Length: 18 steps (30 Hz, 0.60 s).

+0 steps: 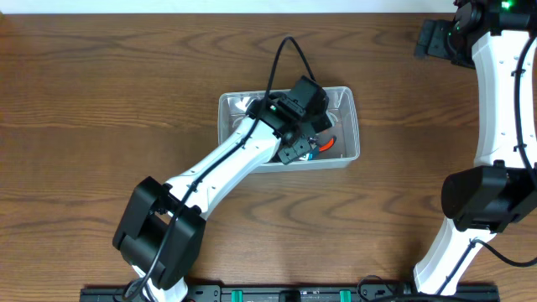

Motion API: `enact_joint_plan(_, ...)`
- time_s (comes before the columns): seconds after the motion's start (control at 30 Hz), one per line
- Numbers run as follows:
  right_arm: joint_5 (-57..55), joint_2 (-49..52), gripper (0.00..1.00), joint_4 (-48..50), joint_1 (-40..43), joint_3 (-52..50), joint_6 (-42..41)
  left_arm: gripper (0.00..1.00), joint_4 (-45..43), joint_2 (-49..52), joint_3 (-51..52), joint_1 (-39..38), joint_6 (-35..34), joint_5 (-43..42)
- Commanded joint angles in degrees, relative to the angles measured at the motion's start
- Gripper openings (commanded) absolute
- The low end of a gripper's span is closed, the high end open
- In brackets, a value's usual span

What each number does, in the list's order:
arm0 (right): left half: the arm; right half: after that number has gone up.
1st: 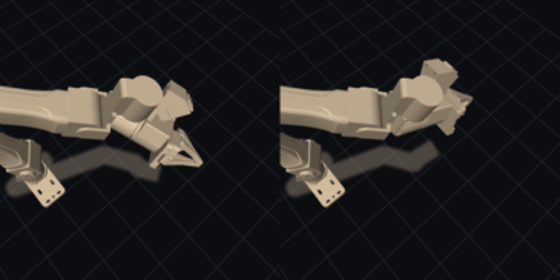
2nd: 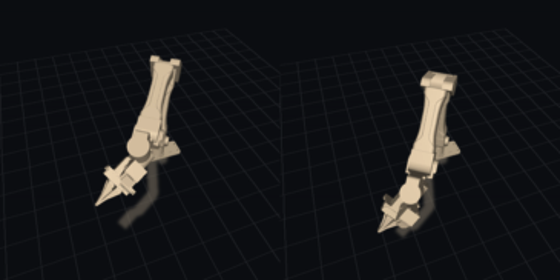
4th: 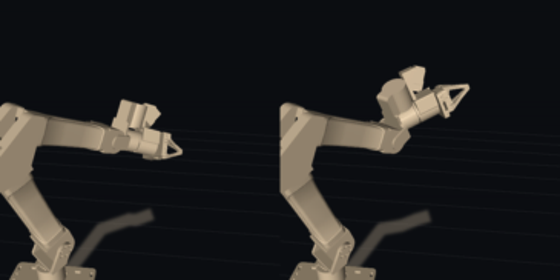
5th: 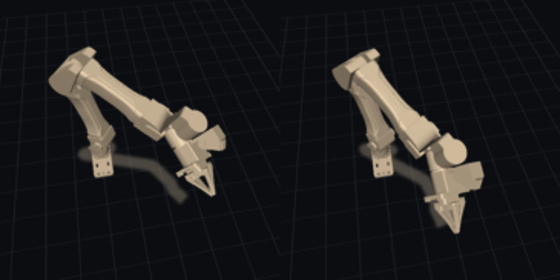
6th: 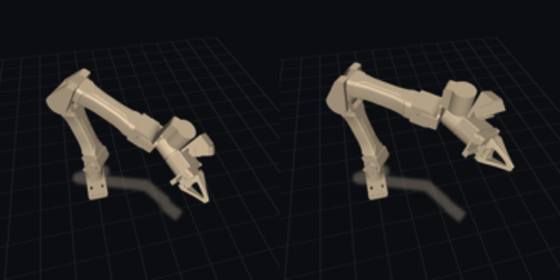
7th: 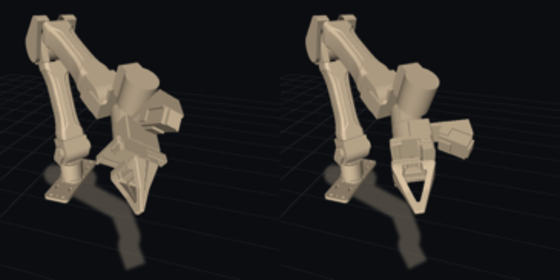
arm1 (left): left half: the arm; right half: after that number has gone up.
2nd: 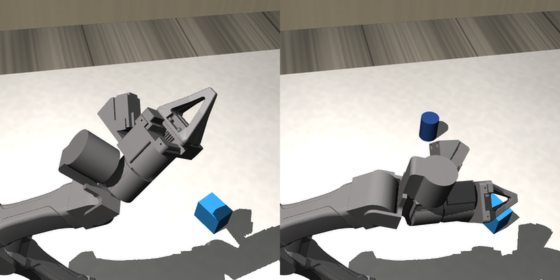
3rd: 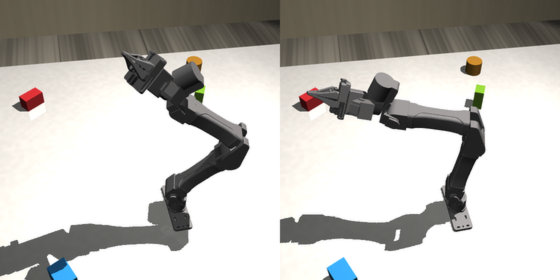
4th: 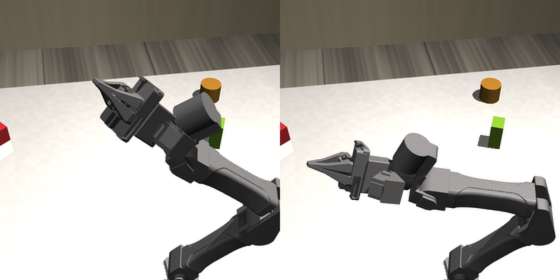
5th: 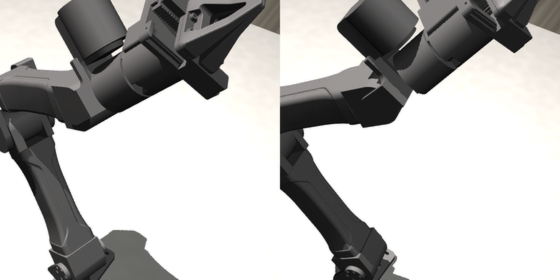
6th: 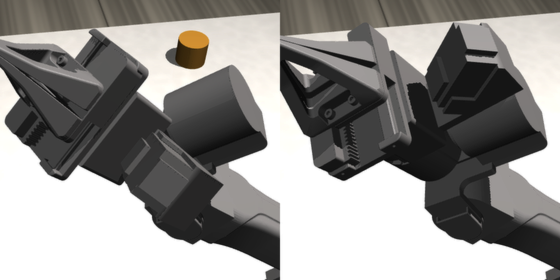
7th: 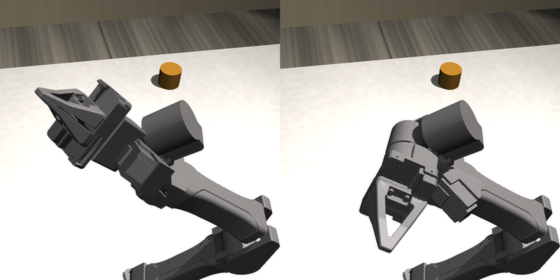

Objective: Pack container
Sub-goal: 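Carry the box over the container and lower it inside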

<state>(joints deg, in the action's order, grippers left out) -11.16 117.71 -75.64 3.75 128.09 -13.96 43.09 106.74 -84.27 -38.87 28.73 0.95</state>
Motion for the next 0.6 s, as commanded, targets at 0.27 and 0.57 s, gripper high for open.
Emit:
enact_joint_plan(0.27, -0.22, -0.39, 0.99, -0.04, -0.09, 0.31, 0.74, 0.66, 1.95, 0.76, -1.14, 5.97, -3.96, 0.50)
enact_joint_plan(0.57, -0.20, -0.39, 0.99, -0.04, -0.09, 0.31, 0.74, 0.54, 4.68, 0.76, -1.14, 5.64, -3.74, 0.17)
